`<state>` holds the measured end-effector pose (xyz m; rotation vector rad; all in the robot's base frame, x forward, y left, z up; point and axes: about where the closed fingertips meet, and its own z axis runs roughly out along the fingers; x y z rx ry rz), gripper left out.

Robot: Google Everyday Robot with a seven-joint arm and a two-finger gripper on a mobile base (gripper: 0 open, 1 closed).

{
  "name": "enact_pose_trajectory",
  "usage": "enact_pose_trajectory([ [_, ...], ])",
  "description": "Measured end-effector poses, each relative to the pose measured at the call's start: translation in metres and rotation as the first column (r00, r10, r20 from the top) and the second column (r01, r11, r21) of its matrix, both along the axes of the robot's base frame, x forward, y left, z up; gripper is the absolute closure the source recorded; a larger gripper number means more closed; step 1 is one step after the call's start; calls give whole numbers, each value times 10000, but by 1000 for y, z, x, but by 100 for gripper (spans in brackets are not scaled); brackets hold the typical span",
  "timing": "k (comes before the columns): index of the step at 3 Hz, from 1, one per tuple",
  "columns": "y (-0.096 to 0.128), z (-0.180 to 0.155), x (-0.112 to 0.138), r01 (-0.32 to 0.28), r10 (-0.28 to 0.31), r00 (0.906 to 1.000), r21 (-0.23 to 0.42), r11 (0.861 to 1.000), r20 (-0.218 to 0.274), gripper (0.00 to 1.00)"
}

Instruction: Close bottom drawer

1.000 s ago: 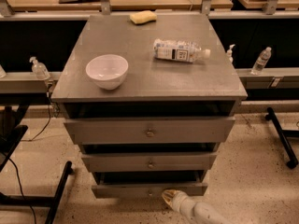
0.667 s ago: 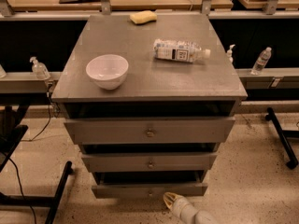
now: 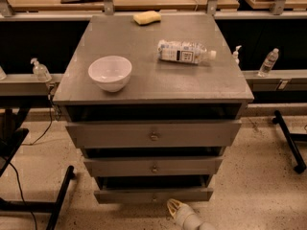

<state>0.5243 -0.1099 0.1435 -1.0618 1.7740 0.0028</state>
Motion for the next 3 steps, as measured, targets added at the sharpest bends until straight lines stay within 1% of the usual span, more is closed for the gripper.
enact_pose_trajectory([
  [1, -2, -11, 22, 329, -327, 9994, -110, 9994, 145, 100],
  [3, -2, -17, 34, 502, -498, 9985, -143, 9986, 230, 100],
])
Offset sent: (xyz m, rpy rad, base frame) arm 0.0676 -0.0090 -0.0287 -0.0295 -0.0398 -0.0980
